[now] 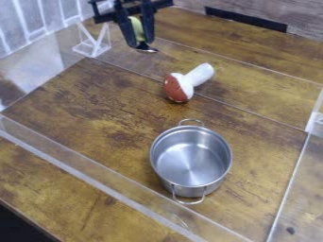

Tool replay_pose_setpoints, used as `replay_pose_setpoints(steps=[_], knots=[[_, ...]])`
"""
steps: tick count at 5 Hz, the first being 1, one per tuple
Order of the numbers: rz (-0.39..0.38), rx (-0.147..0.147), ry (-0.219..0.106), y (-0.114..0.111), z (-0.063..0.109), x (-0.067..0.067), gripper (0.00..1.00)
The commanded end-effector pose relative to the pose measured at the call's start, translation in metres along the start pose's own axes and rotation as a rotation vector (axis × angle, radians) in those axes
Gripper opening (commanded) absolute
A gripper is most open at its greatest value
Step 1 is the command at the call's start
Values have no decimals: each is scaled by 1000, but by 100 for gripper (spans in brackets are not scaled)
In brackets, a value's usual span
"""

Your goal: Move the green spoon to the right

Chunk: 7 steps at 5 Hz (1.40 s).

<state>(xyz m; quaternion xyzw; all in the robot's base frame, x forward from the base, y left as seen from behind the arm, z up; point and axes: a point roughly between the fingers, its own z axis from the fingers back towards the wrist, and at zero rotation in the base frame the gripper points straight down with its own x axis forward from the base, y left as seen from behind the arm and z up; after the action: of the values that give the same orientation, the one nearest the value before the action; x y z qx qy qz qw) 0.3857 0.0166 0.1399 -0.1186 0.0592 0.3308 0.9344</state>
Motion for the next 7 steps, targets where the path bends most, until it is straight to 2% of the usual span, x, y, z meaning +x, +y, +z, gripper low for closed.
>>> replay_pose_setpoints(steps=[1,2,4,5,7], knots=[[-21,-61,-78,-30,28,-26,0],[12,-76,-72,-48,23,-37,0],[85,-107,-76,-72,15,-51,0],[141,-116,-81,-85,6,-56,0],[236,-117,-93,-107,-18,-61,0]])
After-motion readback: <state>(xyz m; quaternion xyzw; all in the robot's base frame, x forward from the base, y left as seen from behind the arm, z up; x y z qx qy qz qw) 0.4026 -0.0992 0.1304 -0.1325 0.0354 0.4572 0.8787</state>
